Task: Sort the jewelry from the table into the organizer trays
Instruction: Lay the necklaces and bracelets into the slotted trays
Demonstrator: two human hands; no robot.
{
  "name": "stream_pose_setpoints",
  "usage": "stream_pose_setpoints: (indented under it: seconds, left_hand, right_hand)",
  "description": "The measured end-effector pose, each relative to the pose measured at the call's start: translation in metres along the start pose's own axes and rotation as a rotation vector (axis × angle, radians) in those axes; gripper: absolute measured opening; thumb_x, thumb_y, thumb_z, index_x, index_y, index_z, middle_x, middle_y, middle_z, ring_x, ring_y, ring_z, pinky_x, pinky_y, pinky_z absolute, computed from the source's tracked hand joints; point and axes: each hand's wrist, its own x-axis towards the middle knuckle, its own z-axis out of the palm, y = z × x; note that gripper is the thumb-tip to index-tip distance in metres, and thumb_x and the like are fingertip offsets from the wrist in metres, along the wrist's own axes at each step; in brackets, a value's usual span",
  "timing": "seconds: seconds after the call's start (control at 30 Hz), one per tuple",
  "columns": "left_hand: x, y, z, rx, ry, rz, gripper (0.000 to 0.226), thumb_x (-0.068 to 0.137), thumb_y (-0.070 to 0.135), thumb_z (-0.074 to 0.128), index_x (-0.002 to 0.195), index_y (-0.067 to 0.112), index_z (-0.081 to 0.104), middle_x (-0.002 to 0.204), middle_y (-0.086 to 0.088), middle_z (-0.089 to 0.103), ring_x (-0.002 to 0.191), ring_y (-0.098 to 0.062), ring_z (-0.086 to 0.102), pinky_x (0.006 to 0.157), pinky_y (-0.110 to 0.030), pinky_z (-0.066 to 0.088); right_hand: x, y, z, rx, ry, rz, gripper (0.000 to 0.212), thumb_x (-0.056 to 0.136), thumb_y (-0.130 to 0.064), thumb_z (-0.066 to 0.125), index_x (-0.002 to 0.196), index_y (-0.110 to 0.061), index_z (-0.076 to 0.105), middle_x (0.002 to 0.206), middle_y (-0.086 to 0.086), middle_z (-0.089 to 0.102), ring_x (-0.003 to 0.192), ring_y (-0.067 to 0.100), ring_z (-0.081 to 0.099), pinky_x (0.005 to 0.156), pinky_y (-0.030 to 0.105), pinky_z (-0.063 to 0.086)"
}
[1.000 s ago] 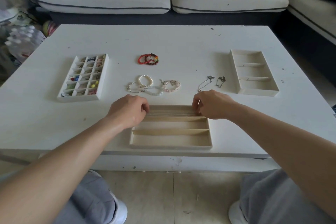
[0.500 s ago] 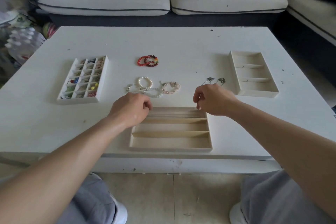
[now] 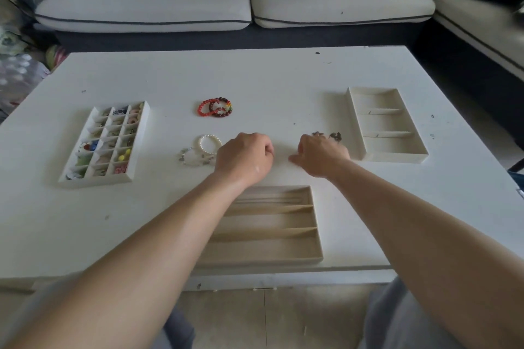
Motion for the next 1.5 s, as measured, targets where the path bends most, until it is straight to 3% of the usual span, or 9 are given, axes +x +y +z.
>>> stream_pose_setpoints:
  seconds: [0.23, 0.43, 0.67, 0.8, 0.93, 1.07, 1.2, 1.37, 1.5]
  left_hand:
    - [0.014, 0.010, 0.003, 0.045, -0.044, 0.001, 0.024, 0.091, 0.023, 0.049, 0.099, 0.030, 0.070, 0.106, 0.002, 0.070, 0.093, -0.029, 0.065, 0.076, -0.031, 0.051]
    - [0.018, 0.013, 0.004, -0.045, -0.086, -0.021, 0.023, 0.092, 0.026, 0.050, 0.100, 0.032, 0.070, 0.105, 0.006, 0.070, 0.095, -0.026, 0.064, 0.078, -0.031, 0.051]
    - [0.018, 0.010, 0.007, -0.174, 0.007, 0.040, 0.031, 0.094, 0.019, 0.055, 0.124, 0.022, 0.063, 0.125, 0.004, 0.063, 0.119, -0.019, 0.054, 0.095, -0.040, 0.051]
    - [0.017, 0.021, 0.000, -0.523, 0.040, 0.052, 0.039, 0.095, 0.008, 0.055, 0.133, 0.019, 0.058, 0.130, 0.006, 0.064, 0.125, -0.010, 0.055, 0.102, -0.024, 0.041]
    - [0.013, 0.031, -0.010, -0.794, 0.013, 0.044, 0.018, 0.097, 0.016, 0.060, 0.113, 0.020, 0.069, 0.102, 0.006, 0.076, 0.101, -0.011, 0.069, 0.095, -0.030, 0.051]
    - [0.008, 0.027, -0.021, -0.889, 0.008, 0.028, 0.010, 0.095, 0.019, 0.066, 0.102, 0.021, 0.072, 0.086, -0.001, 0.077, 0.086, -0.011, 0.072, 0.075, -0.020, 0.048]
    - [0.003, 0.020, -0.030, -0.977, -0.028, -0.010, 0.009, 0.094, 0.023, 0.069, 0.089, 0.018, 0.074, 0.074, 0.000, 0.072, 0.077, -0.013, 0.071, 0.078, -0.031, 0.050]
    - [-0.003, 0.010, -0.041, -1.169, -0.126, -0.077, 0.026, 0.098, 0.028, 0.065, 0.078, 0.013, 0.070, 0.064, 0.001, 0.056, 0.064, -0.017, 0.057, 0.077, -0.035, 0.054]
    - [-0.009, 0.005, -0.050, -1.190, -0.149, -0.126, 0.027, 0.100, 0.030, 0.062, 0.080, 0.012, 0.067, 0.063, 0.003, 0.048, 0.052, -0.012, 0.042, 0.053, -0.024, 0.047]
  right_hand:
    - [0.002, -0.003, 0.008, 0.005, -0.023, 0.004, 0.021, 0.102, -0.026, 0.054, 0.113, -0.013, 0.065, 0.116, 0.012, 0.068, 0.104, 0.033, 0.067, 0.071, 0.035, 0.044]
    - [-0.005, 0.003, -0.006, 0.004, -0.083, -0.019, 0.025, 0.104, -0.030, 0.049, 0.116, -0.013, 0.064, 0.121, 0.010, 0.066, 0.111, 0.033, 0.063, 0.076, 0.035, 0.044]
    - [-0.009, 0.007, -0.041, 0.783, 0.036, -0.025, 0.024, 0.101, -0.024, 0.054, 0.083, -0.014, 0.067, 0.085, 0.000, 0.069, 0.080, 0.020, 0.062, 0.073, 0.034, 0.049]
    - [-0.020, 0.001, -0.055, 1.056, -0.029, -0.083, 0.016, 0.102, -0.020, 0.056, 0.091, -0.013, 0.066, 0.084, -0.004, 0.072, 0.072, 0.009, 0.062, 0.061, 0.020, 0.050]
    - [-0.027, -0.005, -0.063, 1.234, -0.049, -0.104, 0.013, 0.099, -0.019, 0.063, 0.087, -0.014, 0.064, 0.082, 0.002, 0.070, 0.072, 0.013, 0.064, 0.064, 0.025, 0.048]
    - [-0.033, -0.005, -0.074, 1.414, -0.137, -0.098, 0.011, 0.097, -0.015, 0.063, 0.086, -0.015, 0.062, 0.079, 0.001, 0.067, 0.073, 0.018, 0.064, 0.065, 0.028, 0.047]
    - [-0.035, -0.003, -0.083, 1.568, -0.178, -0.100, 0.011, 0.098, -0.013, 0.060, 0.087, -0.014, 0.063, 0.075, 0.002, 0.060, 0.067, 0.018, 0.060, 0.063, 0.029, 0.046]
    - [-0.034, -0.004, -0.080, 1.749, -0.113, -0.012, 0.015, 0.100, -0.010, 0.055, 0.089, -0.014, 0.064, 0.072, 0.002, 0.057, 0.075, 0.025, 0.070, 0.069, 0.032, 0.054]
    - [-0.033, -0.006, -0.077, 1.891, -0.092, 0.021, 0.013, 0.101, -0.009, 0.056, 0.089, -0.012, 0.061, 0.072, 0.002, 0.057, 0.076, 0.025, 0.074, 0.067, 0.032, 0.058]
